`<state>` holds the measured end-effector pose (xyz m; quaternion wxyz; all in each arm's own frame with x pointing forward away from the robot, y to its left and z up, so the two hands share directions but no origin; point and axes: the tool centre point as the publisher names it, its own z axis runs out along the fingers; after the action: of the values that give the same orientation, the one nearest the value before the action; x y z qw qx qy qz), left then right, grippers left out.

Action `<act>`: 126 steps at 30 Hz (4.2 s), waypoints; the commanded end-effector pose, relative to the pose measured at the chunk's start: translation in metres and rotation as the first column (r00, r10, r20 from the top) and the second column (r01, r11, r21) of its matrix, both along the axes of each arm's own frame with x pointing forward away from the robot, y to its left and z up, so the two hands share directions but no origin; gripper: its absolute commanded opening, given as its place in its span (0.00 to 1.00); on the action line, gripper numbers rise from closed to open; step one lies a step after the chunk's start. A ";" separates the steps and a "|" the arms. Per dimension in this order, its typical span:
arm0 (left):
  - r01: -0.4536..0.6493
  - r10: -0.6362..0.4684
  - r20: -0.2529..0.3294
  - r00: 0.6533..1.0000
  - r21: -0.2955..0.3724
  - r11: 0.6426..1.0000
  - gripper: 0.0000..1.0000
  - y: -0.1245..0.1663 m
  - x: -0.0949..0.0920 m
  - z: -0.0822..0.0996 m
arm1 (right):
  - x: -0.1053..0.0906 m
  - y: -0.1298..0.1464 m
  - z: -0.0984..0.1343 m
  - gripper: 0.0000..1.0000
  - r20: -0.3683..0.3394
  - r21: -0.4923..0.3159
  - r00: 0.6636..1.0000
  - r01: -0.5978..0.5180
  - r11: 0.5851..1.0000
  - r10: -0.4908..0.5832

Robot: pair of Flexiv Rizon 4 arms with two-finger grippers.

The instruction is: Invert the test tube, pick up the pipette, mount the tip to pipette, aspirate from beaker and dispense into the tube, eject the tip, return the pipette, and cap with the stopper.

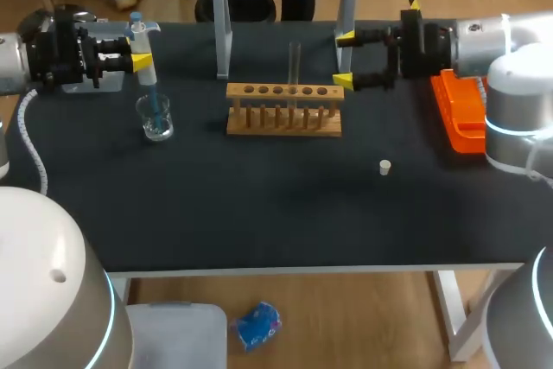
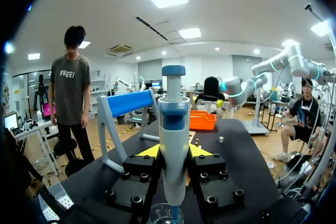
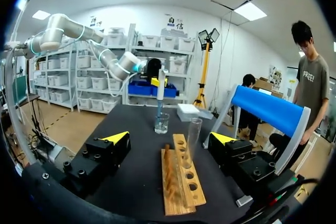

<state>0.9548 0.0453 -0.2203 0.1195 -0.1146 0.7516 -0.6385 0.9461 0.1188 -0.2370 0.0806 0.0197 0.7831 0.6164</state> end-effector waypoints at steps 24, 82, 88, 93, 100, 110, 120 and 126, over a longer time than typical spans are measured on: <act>0.006 -0.006 0.010 1.000 0.006 1.000 0.00 -0.002 -0.001 0.011 | 0.007 0.009 0.000 1.00 -0.008 -0.024 1.000 0.021 1.000 -0.021; 0.080 -0.084 0.030 0.996 0.105 0.991 0.00 -0.065 0.004 0.183 | 0.007 0.009 0.000 1.00 -0.008 -0.024 1.000 0.021 1.000 -0.021; 0.125 -0.130 0.051 0.990 0.090 0.988 0.00 -0.104 0.018 0.231 | 0.007 0.009 0.000 1.00 -0.008 -0.024 1.000 0.021 1.000 -0.021; 0.158 -0.165 0.065 0.984 0.102 0.982 0.00 -0.140 0.027 0.265 | 0.007 0.009 0.000 1.00 -0.008 -0.024 1.000 0.021 1.000 -0.021; 0.197 -0.204 0.069 0.976 0.101 0.975 0.00 -0.172 0.029 0.286 | 0.007 0.009 0.000 1.00 -0.008 -0.024 1.000 0.021 1.000 -0.021; 0.197 -0.204 0.069 0.976 0.101 0.975 0.00 -0.172 0.029 0.286 | 0.007 0.009 0.000 1.00 -0.008 -0.024 1.000 0.021 1.000 -0.021; 0.197 -0.204 0.069 0.976 0.101 0.975 0.00 -0.172 0.029 0.286 | 0.007 0.009 0.000 1.00 -0.008 -0.024 1.000 0.021 1.000 -0.021; 0.218 -0.224 0.056 0.973 0.095 0.971 0.00 -0.199 0.027 0.301 | 0.007 0.009 0.000 1.00 -0.008 -0.024 1.000 0.021 1.000 -0.021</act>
<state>0.9757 -0.1412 0.0724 0.0806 -0.0045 0.7771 -0.6242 0.9532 0.1282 -0.2365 0.0836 0.0301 0.7905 0.6060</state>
